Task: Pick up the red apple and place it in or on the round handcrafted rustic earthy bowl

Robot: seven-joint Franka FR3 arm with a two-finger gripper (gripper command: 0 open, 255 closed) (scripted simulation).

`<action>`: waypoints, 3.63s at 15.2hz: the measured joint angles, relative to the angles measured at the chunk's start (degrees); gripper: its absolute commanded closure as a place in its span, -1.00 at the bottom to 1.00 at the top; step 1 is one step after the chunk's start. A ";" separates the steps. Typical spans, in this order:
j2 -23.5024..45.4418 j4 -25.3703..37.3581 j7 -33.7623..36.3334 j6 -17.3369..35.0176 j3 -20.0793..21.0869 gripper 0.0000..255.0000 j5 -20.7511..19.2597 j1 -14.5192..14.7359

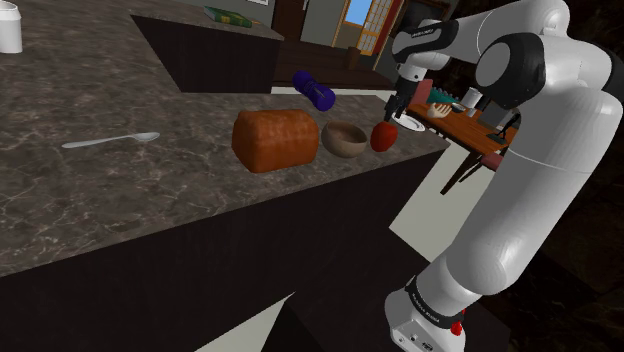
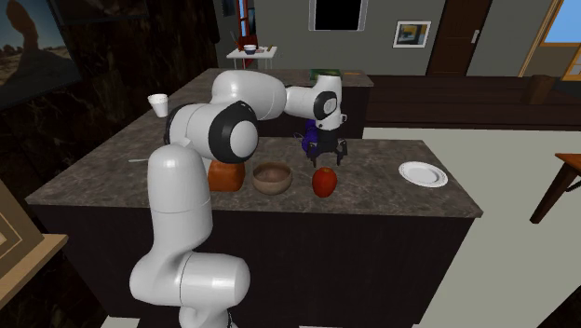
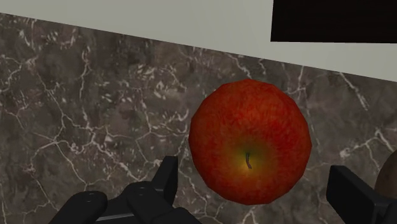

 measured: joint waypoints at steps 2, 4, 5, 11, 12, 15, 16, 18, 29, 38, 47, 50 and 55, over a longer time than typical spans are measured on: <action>0.00 -0.04 0.00 0.05 0.00 -1.00 0.00 0.00; 0.00 -0.05 0.00 0.06 0.00 1.00 0.00 0.00; 0.00 -0.05 0.00 0.06 0.00 1.00 0.00 0.00; -0.02 -0.03 0.00 0.09 -0.01 1.00 0.00 0.00; -0.02 -0.03 0.00 0.10 -0.01 1.00 0.00 0.00; -0.01 0.26 -0.04 -0.23 -0.03 1.00 -0.01 -0.04; -0.16 0.67 0.05 -0.78 -0.04 1.00 -0.10 0.01; -0.53 1.45 0.10 -1.87 -0.11 1.00 -0.33 0.05; -0.54 10.10 -0.16 -10.49 -0.40 1.00 -0.40 -0.48; 0.49 18.31 -0.75 -17.79 -0.63 1.00 0.16 -1.43; 4.01 29.84 -1.95 -26.19 -0.81 1.00 2.22 -3.82; 1.81 29.32 0.82 -27.67 -0.22 1.00 0.93 -1.19; -1.20 29.48 6.96 -30.56 1.57 1.00 -0.89 3.72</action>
